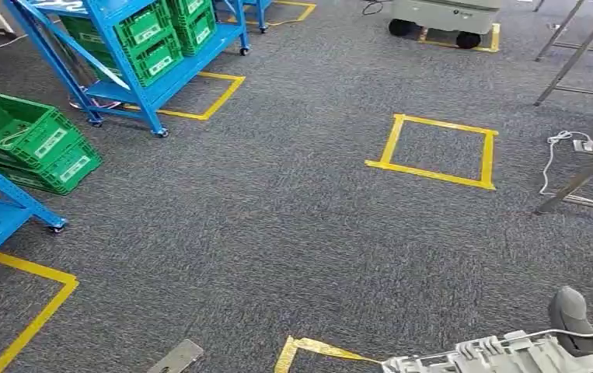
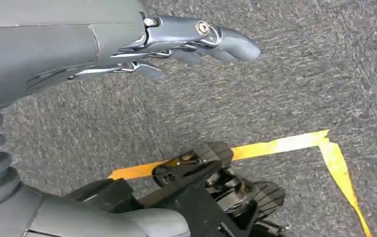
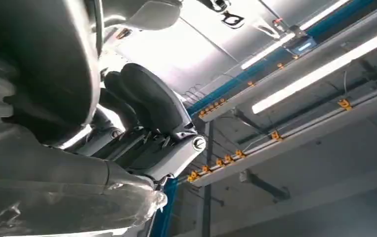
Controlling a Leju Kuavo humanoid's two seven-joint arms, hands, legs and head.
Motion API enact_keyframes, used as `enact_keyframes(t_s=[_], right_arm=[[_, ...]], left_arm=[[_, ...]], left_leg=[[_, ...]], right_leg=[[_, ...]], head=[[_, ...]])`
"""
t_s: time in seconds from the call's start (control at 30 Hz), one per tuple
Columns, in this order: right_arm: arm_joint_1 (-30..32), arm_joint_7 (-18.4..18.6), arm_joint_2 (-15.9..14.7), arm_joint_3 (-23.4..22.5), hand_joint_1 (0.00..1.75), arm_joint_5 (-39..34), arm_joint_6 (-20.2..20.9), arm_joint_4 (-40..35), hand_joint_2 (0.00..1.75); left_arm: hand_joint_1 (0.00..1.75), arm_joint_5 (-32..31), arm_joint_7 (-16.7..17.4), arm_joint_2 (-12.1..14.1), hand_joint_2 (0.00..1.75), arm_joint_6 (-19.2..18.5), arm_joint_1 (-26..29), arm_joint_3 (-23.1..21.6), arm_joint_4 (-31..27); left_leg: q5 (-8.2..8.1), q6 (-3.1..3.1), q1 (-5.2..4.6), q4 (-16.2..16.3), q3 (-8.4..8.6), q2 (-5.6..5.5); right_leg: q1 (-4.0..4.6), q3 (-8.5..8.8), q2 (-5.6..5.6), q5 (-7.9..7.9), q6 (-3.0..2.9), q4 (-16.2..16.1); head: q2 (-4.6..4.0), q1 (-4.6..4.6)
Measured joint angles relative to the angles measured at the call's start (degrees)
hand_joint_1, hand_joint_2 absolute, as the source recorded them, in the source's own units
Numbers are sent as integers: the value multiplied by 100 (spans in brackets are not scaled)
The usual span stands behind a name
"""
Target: Take the parts from the cabinet and place them on the table.
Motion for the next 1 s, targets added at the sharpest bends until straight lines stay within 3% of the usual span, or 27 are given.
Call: enact_keyframes(t_s=[0.03, 0.07, 0.13, 0.17, 0.2, 0.27, 0.3, 0.33, 0.37, 0.47, 0.5, 0.53, 0.57, 0.63, 0.67, 0.7, 0.73, 0.77, 0.8, 0.83, 0.87, 0.93, 0.97, 1.0], right_arm=[[-14, 2, 0, 0, 175, 0, 0, -9, 175], [-30, 4, 0, -2, 175, 2, 0, -9, 175], [-21, 15, 0, -4, 175, 7, 0, -9, 175], [-21, 17, 0, -7, 175, 7, 0, -7, 175], [-22, 18, 0, -7, 175, 4, 0, -7, 175], [-22, 30, 0, -7, 175, 20, 0, -9, 175], [-27, 33, 0, -7, 175, 22, 0, -11, 175], [-44, 33, 0, -7, 175, 24, 0, -11, 175], [-51, 33, 0, -7, 175, 28, 0, -11, 175], [-46, 37, 0, -15, 175, 28, 0, -26, 175], [-43, 35, 2, -15, 175, 35, 0, -33, 175], [-49, 35, 2, -17, 175, 33, 0, -44, 175], [-71, 35, 2, -20, 175, 35, 0, -44, 175], [-78, 35, 2, -26, 175, 39, 0, -44, 175], [-78, 35, 0, -31, 175, 39, 0, -42, 175], [-78, 35, 2, -33, 175, 42, 0, -42, 175], [-80, 35, 2, -33, 175, 42, 0, -42, 175], [-80, 35, 0, -37, 175, 46, 0, -42, 175], [-80, 35, 2, -41, 175, 44, 0, -44, 175], [-87, 37, 2, -39, 175, 42, 0, -44, 175], [-96, 39, 0, -42, 175, 42, 2, -44, 175], [-86, 44, 2, -44, 175, 55, -2, -52, 175], [-78, 46, 2, -50, 175, 46, -2, -55, 175], [-79, 50, 2, -55, 175, 48, -4, -55, 175]], left_arm=[[0, 2, -9, -4, 175, 13, 0, 0, 0], [0, 19, -11, -2, 175, 15, 9, 0, 0], [0, 33, -20, 2, 175, 15, 36, 2, 0], [0, 33, -20, 4, 175, 15, 40, 2, 0], [0, 33, -24, 2, 175, 15, 38, 2, 0], [0, 35, -26, 0, 175, 15, 30, 0, 0], [0, 35, -31, 0, 175, 15, 30, 0, 0], [0, 37, -35, 9, 175, 15, 33, 2, 0], [0, 37, -44, 13, 175, 15, 33, 2, 0], [0, 37, -59, 13, 175, 17, 22, 0, 0], [0, 37, -61, 11, 175, 17, 12, 0, 0], [0, 37, -63, 11, 175, 20, 11, 0, 0], [0, 37, -66, 11, 175, 20, 16, 0, 0], [0, 42, -66, 11, 175, 20, 40, 0, 0], [0, 42, -66, 11, 175, 20, 48, 0, 0], [0, 42, -66, 11, 175, 20, 51, 0, 0], [0, 44, -68, 11, 175, 20, 49, 0, 0], [0, 48, -68, 11, 175, 20, 44, 0, 0], [0, 52, -70, 11, 175, 20, 42, 0, 0], [0, 55, -76, 11, 175, 20, 43, 0, 2], [0, 61, -79, 11, 175, 20, 40, 2, 2], [0, 83, -83, 13, 175, 20, 33, 0, 2], [0, 85, -83, 11, 175, 20, 24, 0, 2], [0, 85, -85, 7, 175, 20, 16, 0, 2]], left_leg=[[-4, 46, -4, 0, -3, 22], [-7, 70, -15, 0, -6, 74], [-13, 81, -37, 4, -14, 202], [-14, 82, -44, 5, -14, 265], [-16, 82, -46, 6, -11, 316], [-30, 69, -45, 8, 13, 421], [-48, 46, -46, 15, 36, 459], [-73, 9, -94, 31, 50, 489], [-93, -23, -116, 56, 49, 520], [-86, -80, -104, 44, 62, 678], [-135, -139, -76, 67, 52, 607], [-267, -165, -65, 220, -3, 375], [-501, -179, -59, 595, -173, 238], [-929, -196, -44, 1578, -652, 166], [-984, -196, -42, 1867, -814, 160], [-895, -193, -41, 1859, -828, 158], [-697, -191, -32, 1644, -741, 154], [-403, -188, -12, 1179, -526, 131], [-159, -193, 14, 687, -284, 35], [-38, -208, 59, 300, -95, -210], [-104, -206, 75, 60, -17, -314], [-99, -153, 21, 106, -46, -228], [-78, -108, 3, 104, -44, -180], [-38, -45, 29, 51, -32, -97]], right_leg=[[25, -119, -223, -173, 6, 242], [29, -301, -337, -403, 20, 646], [29, -719, -424, -812, 35, 1575], [29, -792, -439, -844, 38, 1767], [30, -723, -446, -747, 37, 1672], [29, -225, -514, -330, 20, 820], [30, 102, -685, -141, 15, 270], [76, 241, -992, -224, 21, -12], [60, 279, -857, -184, -56, -23], [84, 211, -682, -165, -137, -7], [47, 218, -626, -133, -184, -32], [42, 210, -581, -123, -206, -34], [36, 195, -522, -114, -235, -34], [38, 165, -389, -104, -262, -33], [38, 154, -315, -99, -264, -32], [37, 155, -246, -94, -261, -32], [33, 156, -173, -88, -252, -32], [27, 161, -86, -80, -240, -31], [17, 164, -13, -72, -221, -31], [14, 154, 41, -64, -194, -31], [47, 105, 117, -79, -150, 29], [-2, 72, 212, -20, -60, -38], [-23, 62, 270, 7, -12, -77], [-12, 12, 255, -18, 16, 7]], head=[[0, 31], [2, 41], [2, 39], [0, 37], [0, 37], [0, 37], [0, 39], [0, 44], [0, 13], [0, 13], [0, 11], [0, 0], [0, 2], [0, -2], [2, -2], [0, -4], [2, -4], [0, -2], [0, -7], [0, -4], [2, -9], [0, -22], [2, -9], [2, -20]])
